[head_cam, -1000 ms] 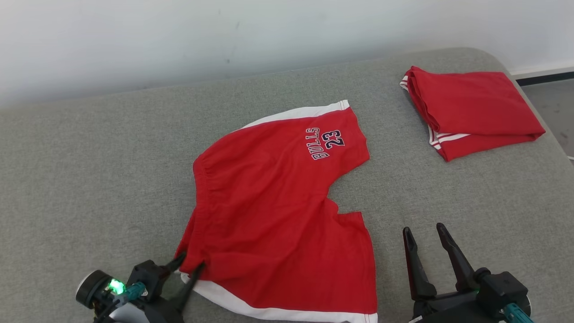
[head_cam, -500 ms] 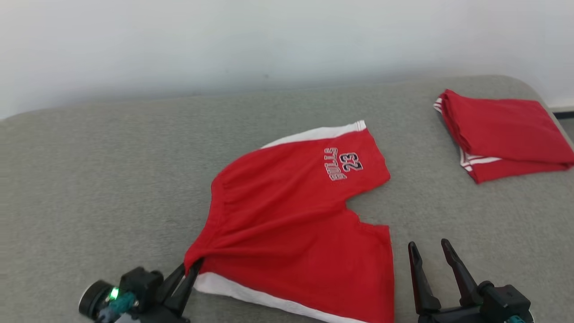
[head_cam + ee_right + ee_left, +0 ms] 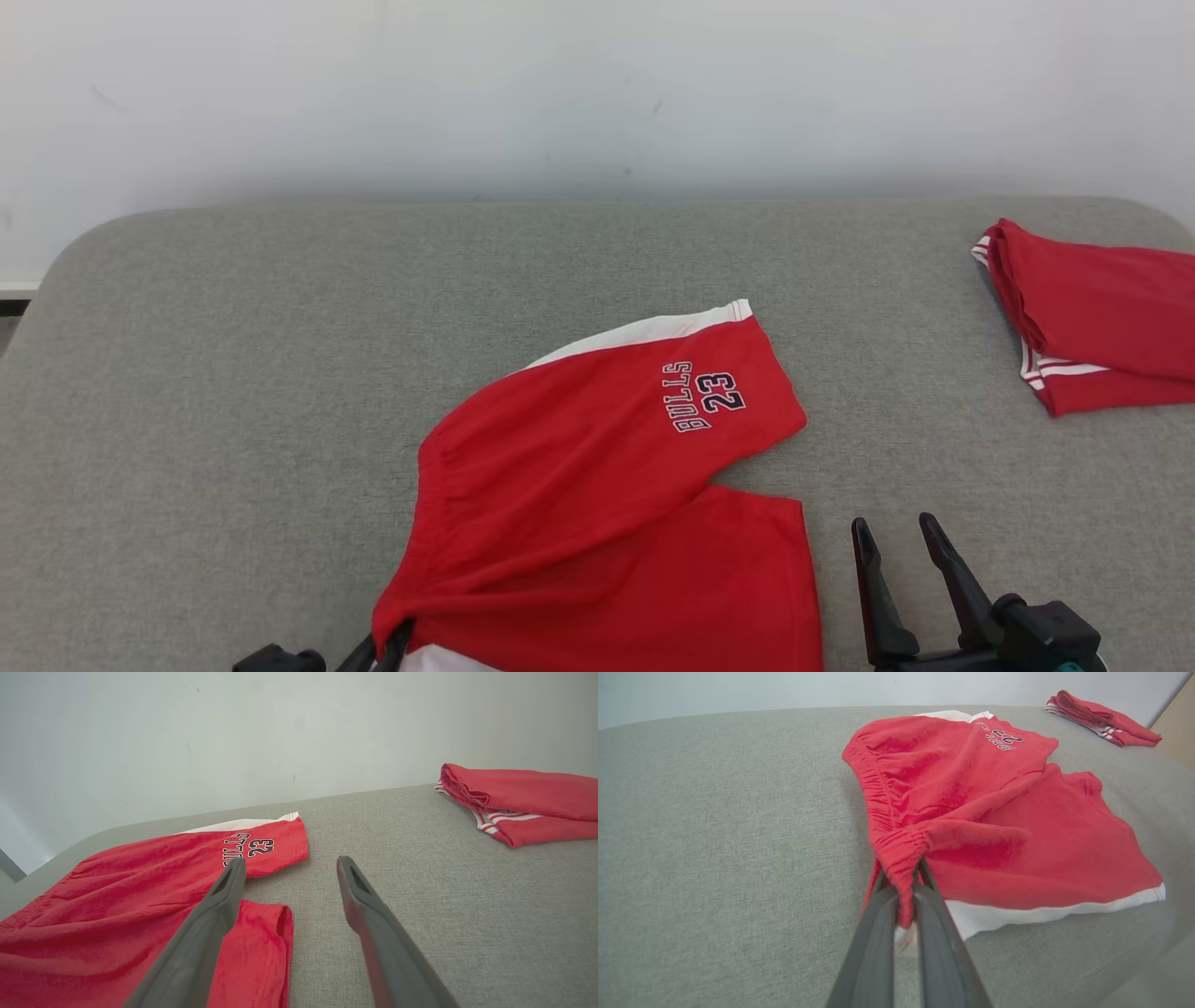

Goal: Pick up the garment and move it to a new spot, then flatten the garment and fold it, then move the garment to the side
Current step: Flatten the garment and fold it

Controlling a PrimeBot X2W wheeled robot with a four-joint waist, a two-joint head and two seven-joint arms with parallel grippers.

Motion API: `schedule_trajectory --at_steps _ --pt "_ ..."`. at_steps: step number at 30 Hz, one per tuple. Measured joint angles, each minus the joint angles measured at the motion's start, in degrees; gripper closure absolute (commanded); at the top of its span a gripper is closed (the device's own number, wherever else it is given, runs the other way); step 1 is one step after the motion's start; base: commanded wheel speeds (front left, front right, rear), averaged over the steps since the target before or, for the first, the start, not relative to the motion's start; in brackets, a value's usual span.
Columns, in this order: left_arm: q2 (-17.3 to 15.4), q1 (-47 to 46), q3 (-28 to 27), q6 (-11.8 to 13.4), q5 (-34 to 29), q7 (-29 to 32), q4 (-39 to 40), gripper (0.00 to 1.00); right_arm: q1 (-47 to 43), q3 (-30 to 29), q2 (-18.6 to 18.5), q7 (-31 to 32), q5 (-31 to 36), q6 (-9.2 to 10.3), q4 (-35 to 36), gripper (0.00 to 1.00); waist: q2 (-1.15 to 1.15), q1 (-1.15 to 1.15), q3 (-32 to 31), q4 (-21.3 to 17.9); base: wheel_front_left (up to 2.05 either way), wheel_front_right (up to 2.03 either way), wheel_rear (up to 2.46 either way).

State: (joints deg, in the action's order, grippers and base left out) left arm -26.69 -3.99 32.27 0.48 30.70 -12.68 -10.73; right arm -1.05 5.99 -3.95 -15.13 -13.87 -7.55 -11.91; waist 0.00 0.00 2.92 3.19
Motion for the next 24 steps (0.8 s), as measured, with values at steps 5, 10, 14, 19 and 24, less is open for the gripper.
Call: schedule_trajectory --at_steps 5,10,14,19,24 --pt "0.43 -1.84 -0.35 0.02 -0.02 -0.32 -0.08 1.00 1.15 0.10 -0.36 0.00 0.00 0.00 -0.74 0.00 0.00 0.00 0.41 -1.49 0.00 0.00 0.00" --pt "1.29 -5.09 -0.98 -0.79 -0.09 -1.01 -4.07 1.00 2.01 -0.22 -0.47 0.00 0.00 0.00 -1.70 0.00 0.00 0.00 1.27 -3.69 0.00 0.00 0.00" --pt "2.20 -7.15 -1.44 -1.60 -0.33 -1.62 -8.99 1.00 2.18 -0.32 -0.40 0.00 0.00 0.00 -2.31 0.00 0.00 0.00 2.14 -5.38 0.00 0.00 0.00" --pt "3.36 -8.27 -2.53 -2.49 -0.47 -2.14 -14.08 0.52 2.46 -0.49 -0.21 0.00 0.00 0.00 -2.67 0.00 0.00 0.00 2.99 -6.82 0.00 0.00 0.00" --pt "4.94 -8.61 -4.25 -2.54 -2.13 -2.29 -14.70 0.00 2.44 -1.07 0.00 0.00 0.01 0.00 -2.71 0.00 0.00 0.00 2.75 -6.38 0.00 0.00 0.00"
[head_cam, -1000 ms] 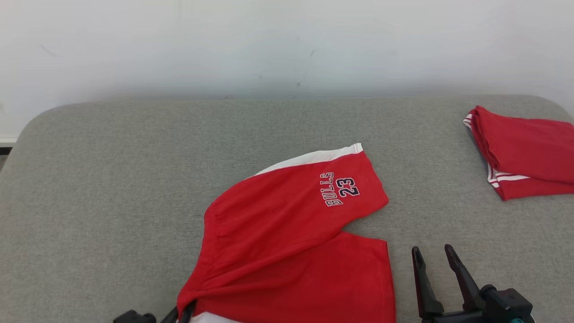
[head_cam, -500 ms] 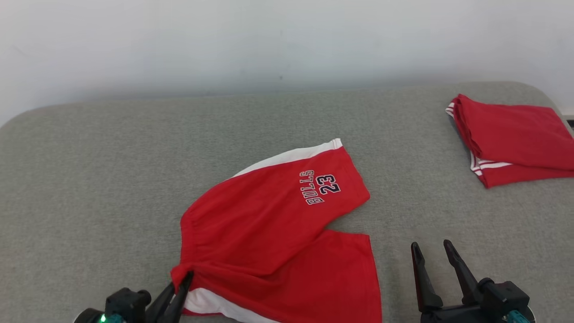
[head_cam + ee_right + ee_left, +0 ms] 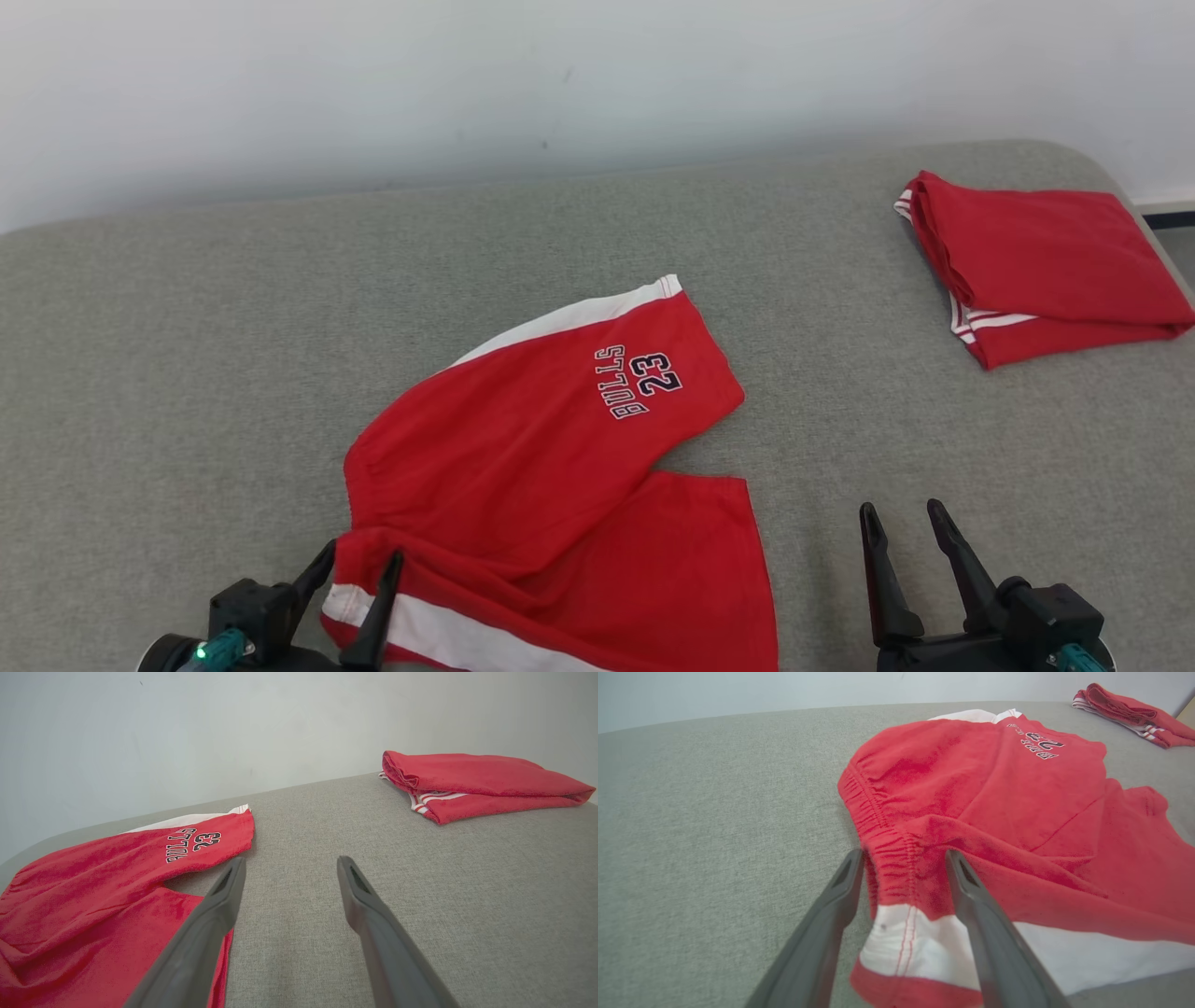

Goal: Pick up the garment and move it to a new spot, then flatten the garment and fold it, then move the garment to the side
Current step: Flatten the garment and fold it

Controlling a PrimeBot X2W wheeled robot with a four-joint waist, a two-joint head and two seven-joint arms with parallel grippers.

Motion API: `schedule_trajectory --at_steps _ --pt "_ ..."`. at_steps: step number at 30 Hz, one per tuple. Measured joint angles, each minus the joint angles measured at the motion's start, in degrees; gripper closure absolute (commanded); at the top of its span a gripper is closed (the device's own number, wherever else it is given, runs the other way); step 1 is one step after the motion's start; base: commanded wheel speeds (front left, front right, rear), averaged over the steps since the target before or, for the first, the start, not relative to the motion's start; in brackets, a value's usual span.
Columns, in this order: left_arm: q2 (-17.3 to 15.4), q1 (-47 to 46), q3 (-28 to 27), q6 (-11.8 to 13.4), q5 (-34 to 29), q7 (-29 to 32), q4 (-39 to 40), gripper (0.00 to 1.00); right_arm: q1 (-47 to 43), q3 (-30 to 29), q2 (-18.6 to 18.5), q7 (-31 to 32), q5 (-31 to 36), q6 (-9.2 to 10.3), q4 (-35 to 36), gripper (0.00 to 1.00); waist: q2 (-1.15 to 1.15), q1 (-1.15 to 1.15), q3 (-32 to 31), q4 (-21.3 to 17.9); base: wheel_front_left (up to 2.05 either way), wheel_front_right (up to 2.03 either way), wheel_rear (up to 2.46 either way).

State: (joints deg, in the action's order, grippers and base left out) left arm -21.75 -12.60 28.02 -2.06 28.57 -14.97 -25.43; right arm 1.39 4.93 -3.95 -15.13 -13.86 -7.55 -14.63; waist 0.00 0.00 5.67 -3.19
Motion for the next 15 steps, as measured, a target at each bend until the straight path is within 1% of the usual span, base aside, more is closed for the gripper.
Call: schedule_trajectory --at_steps 7,11,15 --pt "2.40 3.71 -4.32 0.11 -1.57 -0.01 4.05 0.00 -0.31 -0.31 0.21 0.00 0.08 0.00 0.16 0.00 0.00 0.00 -1.38 2.28 0.00 0.00 0.00" --pt "3.92 7.10 -6.94 0.51 -2.50 -0.01 8.37 0.00 -0.86 -0.43 0.24 0.00 0.08 0.00 0.29 0.00 0.00 0.00 -2.48 3.59 0.00 0.00 0.00" --pt "4.71 9.96 -10.98 0.08 -3.98 -0.02 12.84 0.00 -1.48 -0.32 0.31 0.00 0.09 0.00 0.57 0.00 0.00 0.00 -3.72 4.63 0.00 0.00 0.00"
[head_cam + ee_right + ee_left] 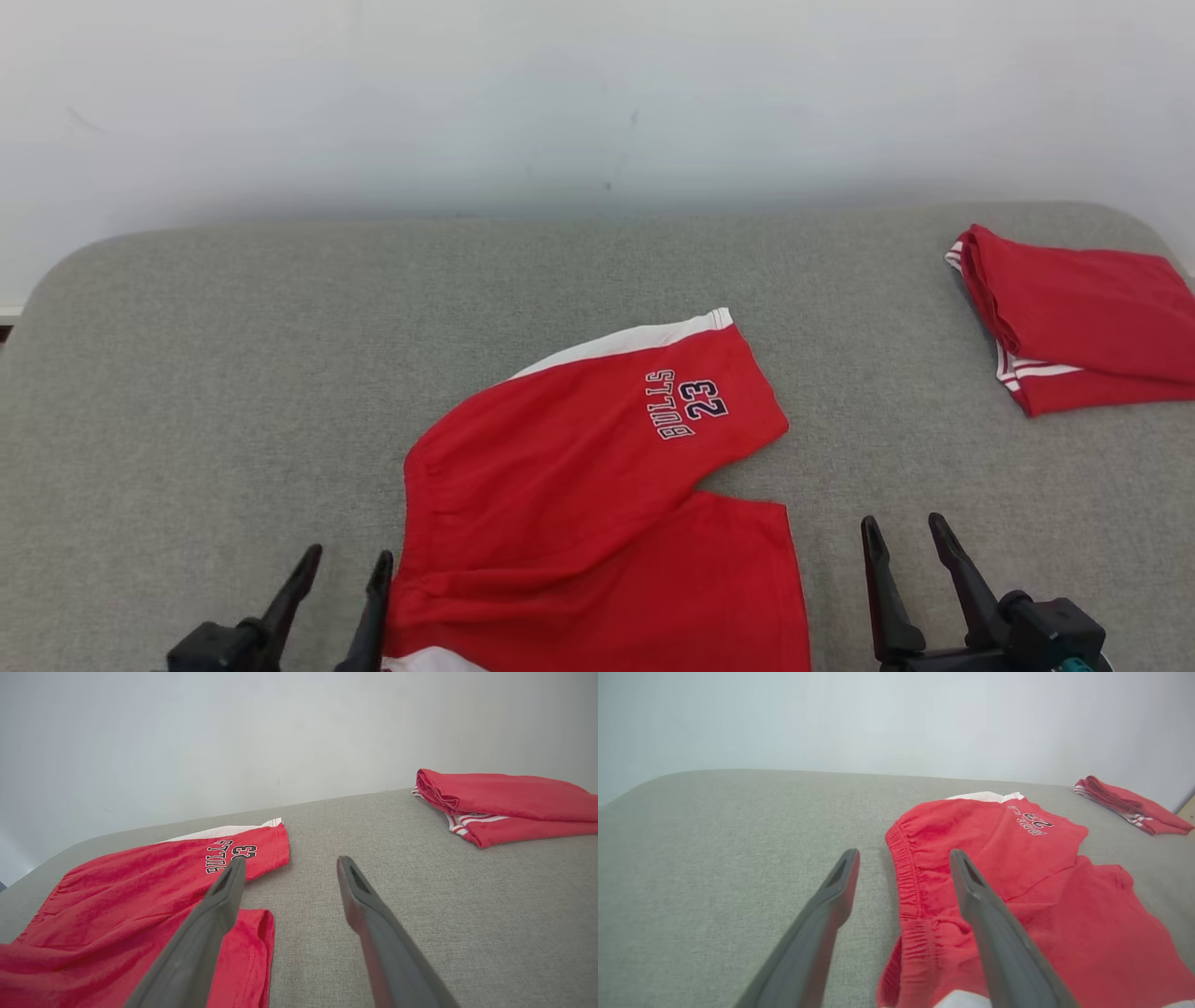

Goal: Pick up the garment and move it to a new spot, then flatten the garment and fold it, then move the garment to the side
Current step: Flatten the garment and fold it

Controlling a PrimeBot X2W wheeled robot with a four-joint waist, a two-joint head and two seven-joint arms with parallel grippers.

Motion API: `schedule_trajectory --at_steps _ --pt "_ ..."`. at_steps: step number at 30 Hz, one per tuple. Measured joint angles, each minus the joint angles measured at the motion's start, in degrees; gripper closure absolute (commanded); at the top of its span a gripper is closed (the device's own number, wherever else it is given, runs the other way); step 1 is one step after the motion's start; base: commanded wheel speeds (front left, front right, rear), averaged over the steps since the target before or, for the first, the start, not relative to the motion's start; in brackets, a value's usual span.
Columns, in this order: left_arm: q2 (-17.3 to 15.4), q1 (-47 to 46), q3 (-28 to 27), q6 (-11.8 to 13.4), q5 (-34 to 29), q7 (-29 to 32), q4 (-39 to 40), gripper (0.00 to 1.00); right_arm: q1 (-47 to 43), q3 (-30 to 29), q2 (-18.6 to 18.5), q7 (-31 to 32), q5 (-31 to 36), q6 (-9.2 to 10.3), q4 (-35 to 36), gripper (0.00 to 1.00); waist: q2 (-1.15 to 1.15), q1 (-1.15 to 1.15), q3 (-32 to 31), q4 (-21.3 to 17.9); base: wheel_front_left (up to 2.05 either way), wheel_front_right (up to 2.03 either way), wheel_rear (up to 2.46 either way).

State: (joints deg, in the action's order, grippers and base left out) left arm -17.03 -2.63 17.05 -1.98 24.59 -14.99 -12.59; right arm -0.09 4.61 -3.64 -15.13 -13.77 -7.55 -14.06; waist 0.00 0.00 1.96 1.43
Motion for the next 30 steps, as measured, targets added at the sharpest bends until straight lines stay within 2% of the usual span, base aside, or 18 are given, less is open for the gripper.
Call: schedule_trajectory --at_steps 8,14,22,30 --pt "2.82 4.41 -9.21 1.94 -4.98 -0.08 7.82 0.00 -0.32 0.19 -0.05 0.00 0.18 0.00 1.07 0.00 0.00 0.00 -1.62 0.11 0.00 0.00 0.00" --pt "4.89 6.68 -15.57 1.90 -8.81 -0.12 10.92 0.00 -1.41 -0.13 -0.49 0.01 0.25 0.00 2.43 0.00 0.00 0.00 -1.64 -1.26 0.00 0.00 0.00" --pt "8.49 9.25 -21.40 -1.53 -12.24 -0.12 12.13 0.00 -3.96 -0.89 -1.51 0.00 0.24 0.00 4.00 0.00 0.00 0.00 -1.53 -2.43 0.00 0.00 0.00" --pt "10.22 10.13 -22.95 -4.16 -14.37 -0.12 10.36 0.00 -4.71 -0.19 -1.67 0.01 0.23 0.00 3.94 0.00 0.00 0.00 -1.72 -2.56 0.00 0.00 0.00"
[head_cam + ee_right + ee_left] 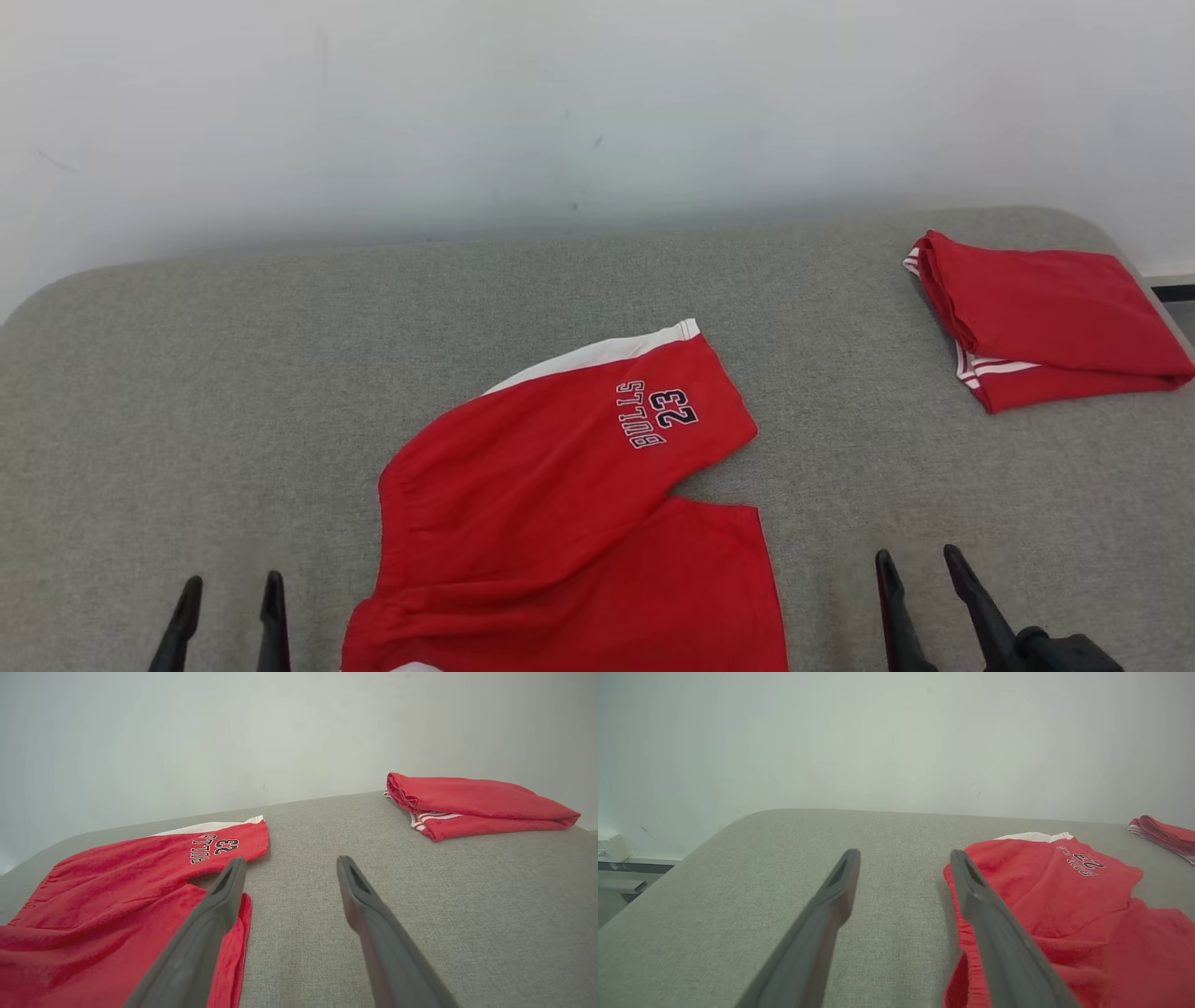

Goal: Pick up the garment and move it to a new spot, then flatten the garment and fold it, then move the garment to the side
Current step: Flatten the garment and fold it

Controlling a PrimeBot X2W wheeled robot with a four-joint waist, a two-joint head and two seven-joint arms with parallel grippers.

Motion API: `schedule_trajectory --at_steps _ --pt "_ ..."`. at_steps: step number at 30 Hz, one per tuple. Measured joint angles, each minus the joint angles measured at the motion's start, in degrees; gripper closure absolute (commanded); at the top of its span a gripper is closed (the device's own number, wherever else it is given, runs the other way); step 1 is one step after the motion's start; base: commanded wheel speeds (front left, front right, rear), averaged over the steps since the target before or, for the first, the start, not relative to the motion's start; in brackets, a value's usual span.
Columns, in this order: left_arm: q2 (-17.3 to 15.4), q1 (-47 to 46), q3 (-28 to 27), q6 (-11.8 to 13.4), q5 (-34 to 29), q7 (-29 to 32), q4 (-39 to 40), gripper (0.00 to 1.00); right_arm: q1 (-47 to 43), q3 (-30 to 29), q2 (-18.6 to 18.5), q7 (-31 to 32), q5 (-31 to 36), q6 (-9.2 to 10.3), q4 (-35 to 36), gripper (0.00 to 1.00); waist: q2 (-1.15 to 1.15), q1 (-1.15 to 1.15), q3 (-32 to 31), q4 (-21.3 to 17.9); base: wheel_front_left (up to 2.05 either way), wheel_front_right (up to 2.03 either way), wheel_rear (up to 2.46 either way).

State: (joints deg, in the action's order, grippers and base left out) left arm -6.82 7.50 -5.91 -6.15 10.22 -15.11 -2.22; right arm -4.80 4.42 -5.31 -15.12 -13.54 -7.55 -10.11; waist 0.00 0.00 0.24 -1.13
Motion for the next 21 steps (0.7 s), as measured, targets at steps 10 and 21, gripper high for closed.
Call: schedule_trajectory --at_steps 10,21 --pt "-4.74 2.46 9.83 -1.37 0.94 0.00 -6.23 0.00 -0.98 8.01 -2.49 0.04 -0.62 0.00 -5.65 0.00 0.00 0.00 -0.14 0.76 0.00 0.00 0.00" --pt "-10.93 -1.76 19.95 -1.37 4.88 0.00 -12.50 0.00 -0.45 12.82 -2.42 0.40 -2.63 0.00 -14.02 0.00 0.00 0.00 2.15 1.56 0.00 0.00 0.00"
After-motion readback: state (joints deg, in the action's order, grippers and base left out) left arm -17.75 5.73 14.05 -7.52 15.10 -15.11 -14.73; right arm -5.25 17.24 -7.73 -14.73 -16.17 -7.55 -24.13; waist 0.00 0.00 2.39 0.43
